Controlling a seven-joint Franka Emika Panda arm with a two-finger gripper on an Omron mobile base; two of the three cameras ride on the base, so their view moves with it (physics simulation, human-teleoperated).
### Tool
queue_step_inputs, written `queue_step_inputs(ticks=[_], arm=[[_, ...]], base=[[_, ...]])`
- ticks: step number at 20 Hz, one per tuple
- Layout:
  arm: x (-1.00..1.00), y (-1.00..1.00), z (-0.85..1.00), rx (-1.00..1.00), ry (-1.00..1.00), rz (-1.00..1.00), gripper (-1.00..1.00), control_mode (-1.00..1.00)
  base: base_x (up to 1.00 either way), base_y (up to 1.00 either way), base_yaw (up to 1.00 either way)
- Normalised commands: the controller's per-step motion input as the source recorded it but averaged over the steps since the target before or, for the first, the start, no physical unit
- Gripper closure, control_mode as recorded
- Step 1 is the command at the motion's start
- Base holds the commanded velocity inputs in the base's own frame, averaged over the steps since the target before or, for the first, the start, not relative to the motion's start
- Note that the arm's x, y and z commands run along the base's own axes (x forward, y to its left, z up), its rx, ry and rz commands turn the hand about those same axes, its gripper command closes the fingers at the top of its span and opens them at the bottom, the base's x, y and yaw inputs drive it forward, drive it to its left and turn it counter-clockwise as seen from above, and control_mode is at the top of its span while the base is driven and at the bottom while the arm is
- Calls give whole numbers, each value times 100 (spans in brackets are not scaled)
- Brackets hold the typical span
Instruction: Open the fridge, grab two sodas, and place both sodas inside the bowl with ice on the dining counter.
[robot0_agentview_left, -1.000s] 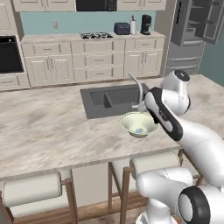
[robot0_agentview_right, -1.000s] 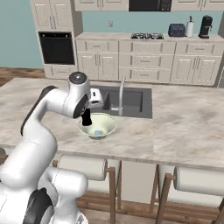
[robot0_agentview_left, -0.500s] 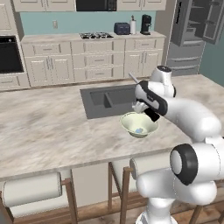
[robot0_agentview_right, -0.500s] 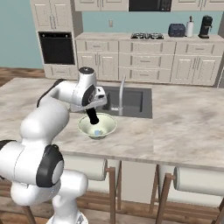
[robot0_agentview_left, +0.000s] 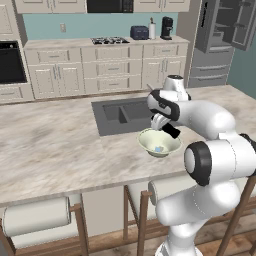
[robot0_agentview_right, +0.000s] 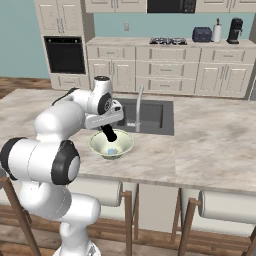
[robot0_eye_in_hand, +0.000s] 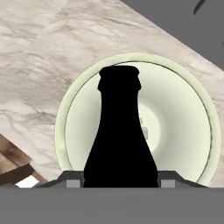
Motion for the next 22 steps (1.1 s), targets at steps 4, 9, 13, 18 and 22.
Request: queue_step_inputs(ticks=[4, 9, 13, 18, 22], arm=[[8, -8, -28, 0, 0, 7, 100, -100], [0, -10, -24, 0, 0, 6, 100, -100], [0, 0, -31, -2, 0, 4, 100, -100], [0, 0, -27, -5, 0, 1, 100, -100], [1, 0, -18, -4, 1, 0, 100, -100]], base=[[0, 0, 0], [0, 0, 0], [0, 0, 0], [0, 0, 0], [0, 0, 0]])
